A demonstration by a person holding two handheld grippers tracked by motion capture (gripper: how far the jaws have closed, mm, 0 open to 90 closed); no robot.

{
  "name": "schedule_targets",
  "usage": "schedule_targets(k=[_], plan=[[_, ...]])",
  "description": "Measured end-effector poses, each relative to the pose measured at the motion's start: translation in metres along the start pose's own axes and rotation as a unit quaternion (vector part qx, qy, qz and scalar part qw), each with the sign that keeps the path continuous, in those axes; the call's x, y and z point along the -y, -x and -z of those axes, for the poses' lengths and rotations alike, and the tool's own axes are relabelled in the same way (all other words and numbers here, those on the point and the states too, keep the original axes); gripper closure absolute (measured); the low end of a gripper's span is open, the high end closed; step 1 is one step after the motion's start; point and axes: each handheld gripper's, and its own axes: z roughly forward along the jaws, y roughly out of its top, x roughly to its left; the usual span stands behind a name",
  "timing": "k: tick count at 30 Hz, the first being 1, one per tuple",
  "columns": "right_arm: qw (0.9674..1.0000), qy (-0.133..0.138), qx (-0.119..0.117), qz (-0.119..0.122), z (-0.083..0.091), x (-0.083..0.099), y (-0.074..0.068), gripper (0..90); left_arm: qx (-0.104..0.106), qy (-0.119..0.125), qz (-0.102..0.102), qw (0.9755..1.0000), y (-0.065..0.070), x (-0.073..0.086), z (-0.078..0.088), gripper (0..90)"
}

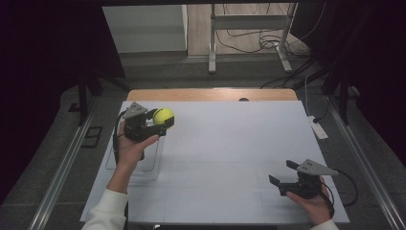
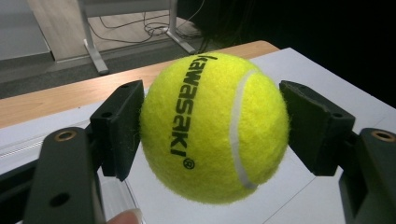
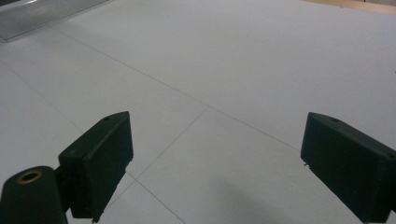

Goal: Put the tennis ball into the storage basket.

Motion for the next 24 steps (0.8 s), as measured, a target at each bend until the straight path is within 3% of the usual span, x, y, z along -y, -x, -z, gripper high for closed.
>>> schedule_targets(k=[24], plan=[[1.0000, 0.002, 0.003, 0.004, 0.001, 0.000, 0.000, 9.9, -0.028, -0.004, 0.012, 0.9995, -0.015, -0.003, -0.004, 27.0]])
